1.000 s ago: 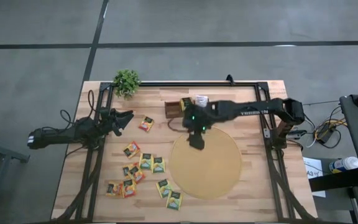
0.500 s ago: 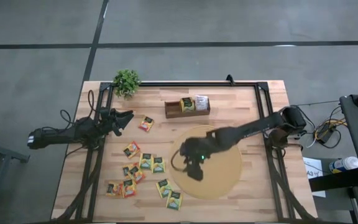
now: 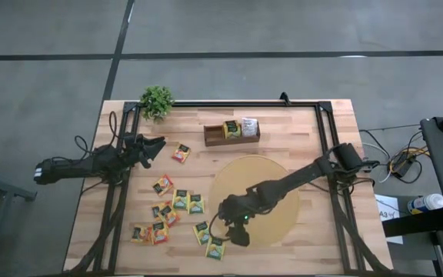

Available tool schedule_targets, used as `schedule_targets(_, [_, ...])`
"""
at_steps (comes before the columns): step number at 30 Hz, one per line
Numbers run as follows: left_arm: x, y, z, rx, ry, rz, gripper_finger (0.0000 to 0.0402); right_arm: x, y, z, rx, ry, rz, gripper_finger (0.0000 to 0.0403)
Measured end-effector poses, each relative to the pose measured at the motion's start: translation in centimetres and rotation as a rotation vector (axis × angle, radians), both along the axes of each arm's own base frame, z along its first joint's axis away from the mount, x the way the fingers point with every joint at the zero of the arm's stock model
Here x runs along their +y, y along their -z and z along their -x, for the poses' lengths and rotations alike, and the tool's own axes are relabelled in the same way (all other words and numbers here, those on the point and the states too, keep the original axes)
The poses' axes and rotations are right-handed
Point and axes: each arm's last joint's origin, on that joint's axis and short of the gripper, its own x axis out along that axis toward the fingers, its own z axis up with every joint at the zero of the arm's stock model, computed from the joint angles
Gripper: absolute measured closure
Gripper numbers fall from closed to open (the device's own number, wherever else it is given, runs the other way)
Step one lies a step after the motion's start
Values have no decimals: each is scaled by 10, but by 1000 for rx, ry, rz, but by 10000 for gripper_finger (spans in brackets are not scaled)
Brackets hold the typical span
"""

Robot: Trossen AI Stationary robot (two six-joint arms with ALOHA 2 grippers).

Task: Pick & Place Tea
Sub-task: Put the yellow tea bag into the middle section of the wooden organizer

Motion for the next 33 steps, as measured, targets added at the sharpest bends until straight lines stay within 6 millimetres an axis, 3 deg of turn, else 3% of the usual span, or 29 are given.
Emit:
schedule_targets(7, [0,0,0,2,0,0,228,14,21,-6,20,-33,-89,200])
schedule_targets(18, [0,0,0,1,0,0,228,14,17,-7,12,-70,-130,200])
schedule_targets(26, [0,0,0,1,0,0,228,10,18,-10,2,115,-64,200])
schedule_targets(33, [0,0,0,2,0,0,228,11,29,-10,34,152,-56,200])
